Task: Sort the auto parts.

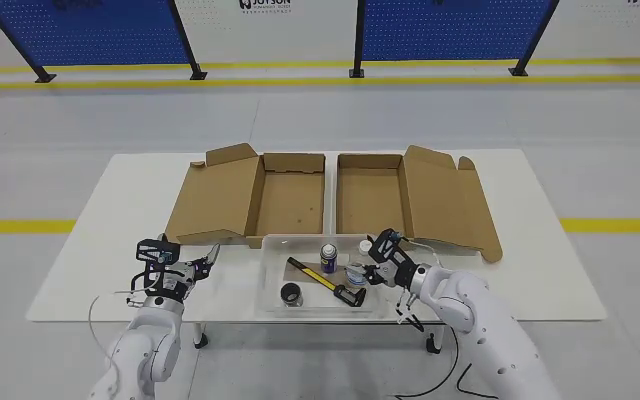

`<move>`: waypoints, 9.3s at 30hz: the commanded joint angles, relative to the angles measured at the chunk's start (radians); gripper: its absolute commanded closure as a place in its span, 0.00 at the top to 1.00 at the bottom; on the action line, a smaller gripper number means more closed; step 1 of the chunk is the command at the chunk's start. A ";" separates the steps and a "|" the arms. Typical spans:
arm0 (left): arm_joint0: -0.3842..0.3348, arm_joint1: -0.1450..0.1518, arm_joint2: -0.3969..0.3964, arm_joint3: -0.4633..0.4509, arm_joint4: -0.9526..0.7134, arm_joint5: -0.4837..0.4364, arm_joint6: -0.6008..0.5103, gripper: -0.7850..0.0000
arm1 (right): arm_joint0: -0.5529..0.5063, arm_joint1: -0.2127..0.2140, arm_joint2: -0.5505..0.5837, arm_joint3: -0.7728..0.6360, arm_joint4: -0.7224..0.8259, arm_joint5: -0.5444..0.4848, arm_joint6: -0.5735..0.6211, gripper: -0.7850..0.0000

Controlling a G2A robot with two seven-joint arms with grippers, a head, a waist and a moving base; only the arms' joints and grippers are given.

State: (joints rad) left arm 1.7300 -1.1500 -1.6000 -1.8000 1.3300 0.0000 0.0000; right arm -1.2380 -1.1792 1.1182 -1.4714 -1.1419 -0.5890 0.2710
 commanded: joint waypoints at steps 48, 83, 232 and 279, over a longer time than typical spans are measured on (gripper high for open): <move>0.000 0.000 0.000 0.000 0.000 0.000 0.000 1.00 | -0.180 0.054 0.145 -0.394 0.547 -0.059 0.265 0.00; 0.000 0.000 0.000 0.000 0.000 0.000 0.000 1.00 | 0.143 0.001 -0.014 -0.111 0.432 0.101 -0.004 0.00; 0.000 0.000 0.000 0.000 0.000 0.000 0.000 1.00 | -0.215 -0.114 0.209 -0.254 0.140 0.016 0.067 0.56; 0.000 0.000 0.000 0.000 0.000 0.000 0.000 1.00 | 0.181 -0.196 -0.175 0.333 0.120 0.137 0.035 0.61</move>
State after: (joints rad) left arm 1.7300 -1.1500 -1.6000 -1.8000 1.3300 0.0000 0.0000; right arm -1.0598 -1.3746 0.9451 -1.1432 -1.0224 -0.4529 0.3067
